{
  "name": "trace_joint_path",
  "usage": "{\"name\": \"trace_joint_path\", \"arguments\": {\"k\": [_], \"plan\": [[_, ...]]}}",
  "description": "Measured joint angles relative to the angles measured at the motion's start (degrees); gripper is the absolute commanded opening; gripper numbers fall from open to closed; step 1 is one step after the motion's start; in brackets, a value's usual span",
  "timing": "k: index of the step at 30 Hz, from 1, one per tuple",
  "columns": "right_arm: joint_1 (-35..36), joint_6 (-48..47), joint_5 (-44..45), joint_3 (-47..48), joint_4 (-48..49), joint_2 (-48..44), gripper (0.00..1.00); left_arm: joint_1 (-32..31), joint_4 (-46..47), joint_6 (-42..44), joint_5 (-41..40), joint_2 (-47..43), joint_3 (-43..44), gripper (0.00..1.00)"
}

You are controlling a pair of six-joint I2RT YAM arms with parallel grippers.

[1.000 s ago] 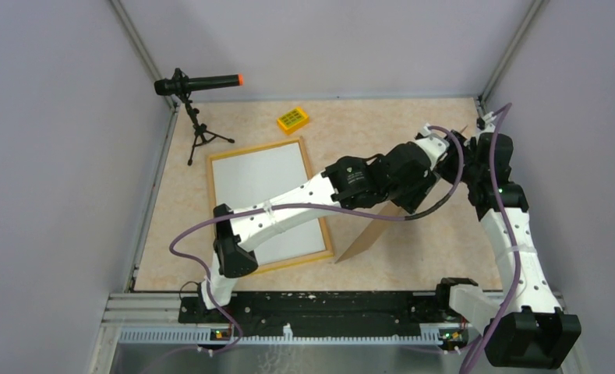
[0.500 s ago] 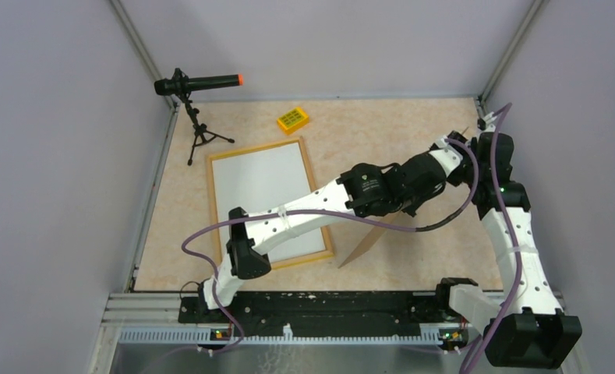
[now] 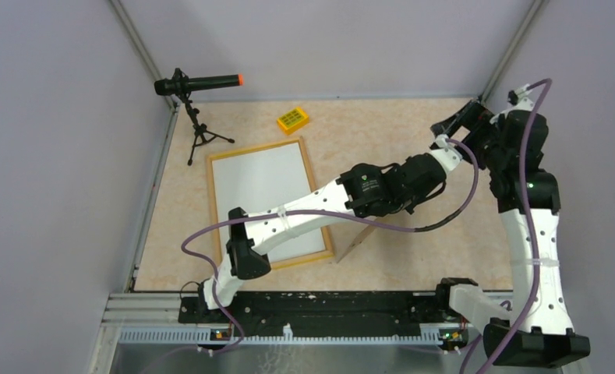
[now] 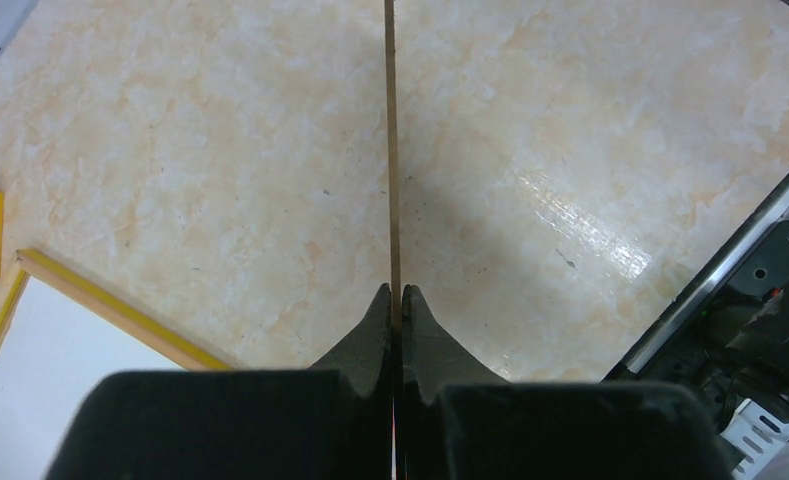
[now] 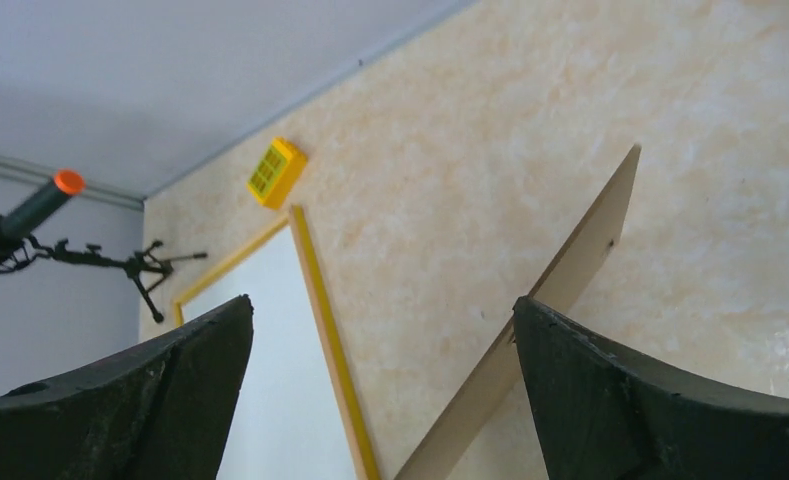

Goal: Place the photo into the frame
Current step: Turn over the photo frame item.

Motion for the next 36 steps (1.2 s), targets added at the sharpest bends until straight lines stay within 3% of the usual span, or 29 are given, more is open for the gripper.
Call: {"name": "trace_joint_path", "arguments": {"k": [6, 13, 25, 33, 36], "plan": [[0.0, 0.02, 8.59, 8.63, -1.73, -4.44, 0.99, 0.02, 0.9, 0.39, 0.28, -0.61, -1.09, 0.0], [0.0, -1.27, 15.13, 8.5, -0.92, -14.14, 0.99, 4.13, 4.66, -2.19, 4.72, -6.58, -9.29, 0.0], [0.0, -1.42, 12.22, -3.82, 0.63, -13.42, 0.99, 31.52, 15.69, -16.33, 23.3, -33.11, -41.46, 0.0], [0.33, 1.16, -1.16, -17.92, 8.31, -9.75, 0.98, 48.72, 23.89, -25.94, 38.93, -53.72, -58.36, 0.0], [4.31, 1.44, -3.98, -21.18, 10.51, -5.07, 0.94, 54.62, 25.33, -28.55, 43.5, -58.42, -63.06, 0.0]]}}
